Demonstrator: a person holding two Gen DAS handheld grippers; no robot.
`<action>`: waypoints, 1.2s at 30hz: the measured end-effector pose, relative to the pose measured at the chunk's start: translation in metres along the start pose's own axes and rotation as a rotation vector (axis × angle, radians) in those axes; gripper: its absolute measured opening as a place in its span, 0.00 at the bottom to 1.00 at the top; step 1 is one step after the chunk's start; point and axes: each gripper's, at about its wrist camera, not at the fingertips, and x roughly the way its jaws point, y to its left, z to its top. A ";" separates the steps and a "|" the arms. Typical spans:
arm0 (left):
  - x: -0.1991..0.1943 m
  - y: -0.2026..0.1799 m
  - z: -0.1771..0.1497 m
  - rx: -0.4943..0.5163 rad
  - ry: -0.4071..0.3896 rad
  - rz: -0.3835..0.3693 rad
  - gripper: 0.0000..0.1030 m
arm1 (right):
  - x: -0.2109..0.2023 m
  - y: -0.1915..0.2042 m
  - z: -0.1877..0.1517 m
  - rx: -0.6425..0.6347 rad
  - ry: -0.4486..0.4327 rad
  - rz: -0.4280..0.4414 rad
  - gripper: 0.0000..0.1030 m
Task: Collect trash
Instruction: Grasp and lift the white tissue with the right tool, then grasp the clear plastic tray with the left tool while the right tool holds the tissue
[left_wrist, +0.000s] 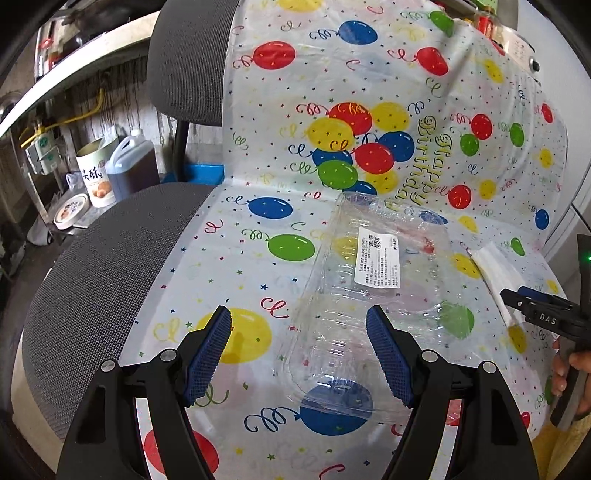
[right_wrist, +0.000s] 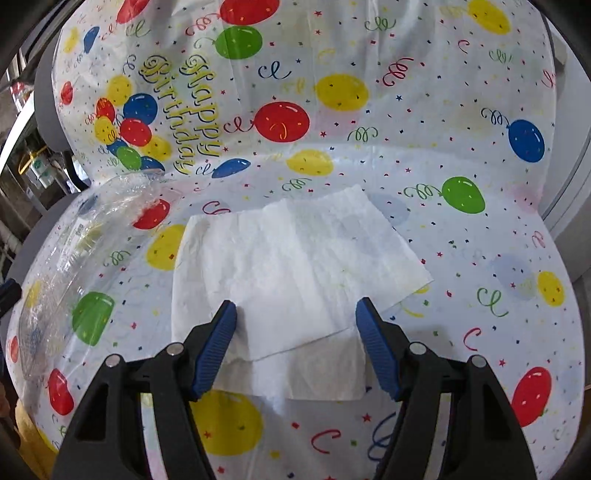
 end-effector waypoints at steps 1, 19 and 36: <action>0.001 -0.001 -0.001 0.001 0.003 0.000 0.74 | 0.000 0.000 -0.001 -0.001 -0.002 0.010 0.58; -0.004 -0.007 0.007 0.037 0.004 -0.004 0.73 | -0.091 0.022 -0.017 -0.047 -0.212 -0.006 0.04; 0.051 -0.007 0.018 0.059 0.109 -0.089 0.22 | -0.113 0.020 -0.049 -0.024 -0.225 0.029 0.04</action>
